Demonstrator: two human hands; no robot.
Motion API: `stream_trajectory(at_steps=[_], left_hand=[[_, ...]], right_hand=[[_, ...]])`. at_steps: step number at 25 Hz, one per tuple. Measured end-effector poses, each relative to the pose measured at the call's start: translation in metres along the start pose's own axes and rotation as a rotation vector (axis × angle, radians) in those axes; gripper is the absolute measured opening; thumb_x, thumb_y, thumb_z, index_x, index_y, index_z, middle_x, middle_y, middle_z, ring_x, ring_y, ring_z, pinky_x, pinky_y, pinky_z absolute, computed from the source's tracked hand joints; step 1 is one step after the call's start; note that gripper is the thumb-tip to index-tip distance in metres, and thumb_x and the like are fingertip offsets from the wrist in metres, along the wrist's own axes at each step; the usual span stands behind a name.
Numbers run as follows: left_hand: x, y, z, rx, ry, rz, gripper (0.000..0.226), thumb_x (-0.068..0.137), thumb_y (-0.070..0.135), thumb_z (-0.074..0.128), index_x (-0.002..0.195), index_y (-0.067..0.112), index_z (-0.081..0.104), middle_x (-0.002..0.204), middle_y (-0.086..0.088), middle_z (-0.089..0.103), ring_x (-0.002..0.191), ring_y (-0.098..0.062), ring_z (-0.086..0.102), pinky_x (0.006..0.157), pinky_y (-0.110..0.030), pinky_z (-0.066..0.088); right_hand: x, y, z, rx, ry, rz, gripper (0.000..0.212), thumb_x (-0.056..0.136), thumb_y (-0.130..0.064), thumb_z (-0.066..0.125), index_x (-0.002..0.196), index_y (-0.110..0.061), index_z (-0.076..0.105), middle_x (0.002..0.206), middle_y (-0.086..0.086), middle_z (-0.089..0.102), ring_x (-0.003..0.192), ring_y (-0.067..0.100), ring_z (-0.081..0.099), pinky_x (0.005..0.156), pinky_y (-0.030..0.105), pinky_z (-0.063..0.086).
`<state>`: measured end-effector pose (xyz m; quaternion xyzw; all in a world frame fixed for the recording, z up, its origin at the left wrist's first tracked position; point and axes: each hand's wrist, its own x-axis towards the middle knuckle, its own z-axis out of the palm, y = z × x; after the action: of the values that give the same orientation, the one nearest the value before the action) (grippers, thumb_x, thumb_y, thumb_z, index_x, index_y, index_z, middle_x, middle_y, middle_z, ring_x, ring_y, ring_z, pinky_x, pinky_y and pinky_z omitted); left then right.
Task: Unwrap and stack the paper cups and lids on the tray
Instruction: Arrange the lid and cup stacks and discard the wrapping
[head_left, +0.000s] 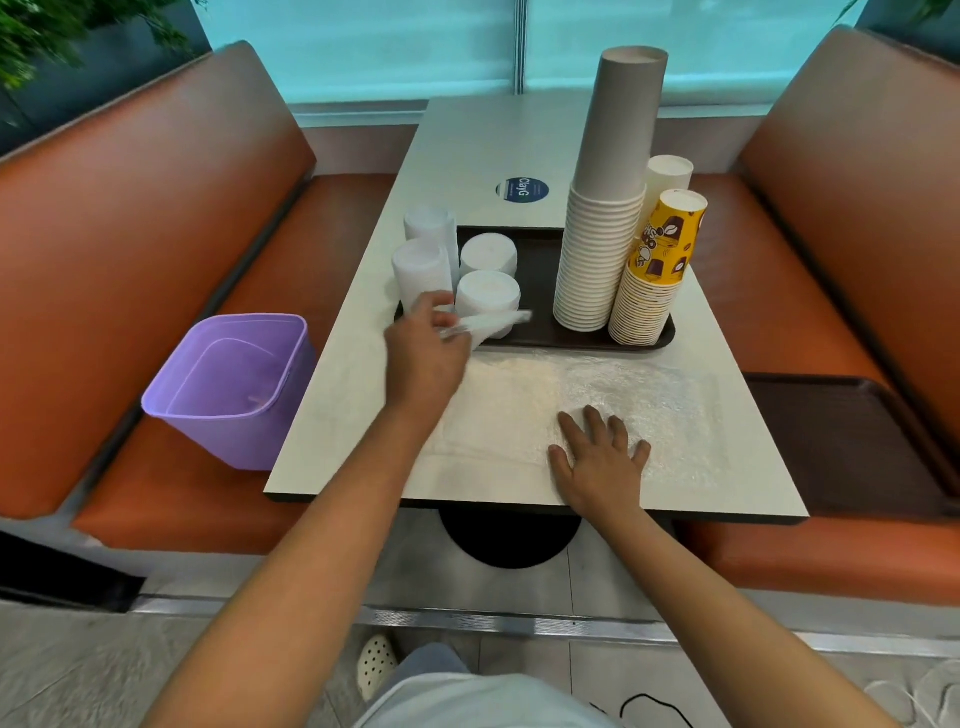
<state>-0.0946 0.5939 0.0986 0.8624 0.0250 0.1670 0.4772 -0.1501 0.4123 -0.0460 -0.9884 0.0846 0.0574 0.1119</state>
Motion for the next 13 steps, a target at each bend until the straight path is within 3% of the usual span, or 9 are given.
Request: stream_trajectory(at_steps=[3, 5, 6, 8, 10, 12, 13], left_hand=[[-0.018, 0.017, 0.036, 0.12, -0.201, 0.019, 0.032, 0.083, 0.008, 0.059, 0.115, 0.007, 0.062, 0.097, -0.007, 0.065, 0.091, -0.021, 0.062, 0.08, -0.021, 0.045], [-0.028, 0.015, 0.054, 0.21, -0.299, 0.026, 0.033, 0.085, 0.011, 0.057, 0.118, 0.009, 0.06, 0.105, -0.011, 0.066, 0.097, -0.026, 0.062, 0.084, -0.03, 0.049], [-0.033, 0.013, 0.06, 0.244, -0.33, 0.015, 0.033, 0.086, 0.013, 0.056, 0.119, 0.01, 0.059, 0.108, -0.011, 0.066, 0.1, -0.027, 0.062, 0.085, -0.033, 0.05], [-0.043, 0.012, 0.067, 0.299, -0.389, 0.003, 0.035, 0.089, 0.017, 0.057, 0.124, 0.014, 0.057, 0.115, -0.008, 0.064, 0.103, -0.025, 0.061, 0.085, -0.032, 0.05], [-0.05, 0.009, 0.068, 0.339, -0.539, 0.024, 0.041, 0.087, 0.022, 0.059, 0.128, 0.021, 0.054, 0.121, -0.001, 0.061, 0.104, -0.021, 0.06, 0.085, -0.031, 0.05], [-0.05, 0.0, 0.059, 0.367, -0.714, 0.045, 0.046, 0.084, 0.031, 0.061, 0.129, 0.028, 0.053, 0.127, 0.005, 0.057, 0.11, -0.018, 0.057, 0.091, -0.031, 0.047], [-0.044, -0.01, 0.054, 0.342, -0.715, 0.033, 0.045, 0.084, 0.034, 0.062, 0.128, 0.029, 0.054, 0.131, 0.006, 0.055, 0.116, -0.018, 0.054, 0.095, -0.032, 0.045]], right_hand=[[-0.002, -0.001, -0.01, 0.041, 0.062, -0.019, 0.061, 0.089, -0.057, 0.013, 0.141, -0.034, 0.037, 0.154, -0.002, 0.026, 0.141, 0.027, 0.018, 0.108, 0.05, 0.017], [-0.004, -0.009, -0.025, 0.408, 0.24, 0.019, 0.067, 0.088, -0.055, 0.013, 0.132, -0.025, 0.053, 0.144, 0.001, 0.043, 0.133, 0.027, 0.034, 0.102, 0.039, 0.026], [-0.002, -0.014, -0.035, 0.711, 0.241, 0.094, 0.06, 0.093, -0.053, 0.021, 0.13, -0.019, 0.055, 0.138, 0.004, 0.049, 0.128, 0.028, 0.042, 0.097, 0.034, 0.03], [0.006, -0.021, -0.06, 1.362, -0.097, 0.363, 0.052, 0.098, -0.052, 0.032, 0.128, -0.013, 0.05, 0.127, 0.01, 0.055, 0.113, 0.03, 0.055, 0.088, 0.033, 0.042], [0.011, -0.024, -0.073, 1.688, -0.378, 0.504, 0.045, 0.095, -0.05, 0.043, 0.121, -0.013, 0.047, 0.118, 0.011, 0.058, 0.096, 0.027, 0.062, 0.077, 0.038, 0.051], [0.017, -0.026, -0.074, 1.721, -0.366, 0.489, 0.043, 0.094, -0.028, 0.056, 0.131, -0.009, 0.044, 0.124, 0.012, 0.058, 0.093, 0.023, 0.063, 0.071, 0.034, 0.052], [0.021, -0.025, -0.071, 1.68, -0.294, 0.484, 0.05, 0.093, -0.016, 0.058, 0.138, -0.01, 0.038, 0.127, 0.013, 0.057, 0.091, 0.022, 0.063, 0.066, 0.031, 0.051]])
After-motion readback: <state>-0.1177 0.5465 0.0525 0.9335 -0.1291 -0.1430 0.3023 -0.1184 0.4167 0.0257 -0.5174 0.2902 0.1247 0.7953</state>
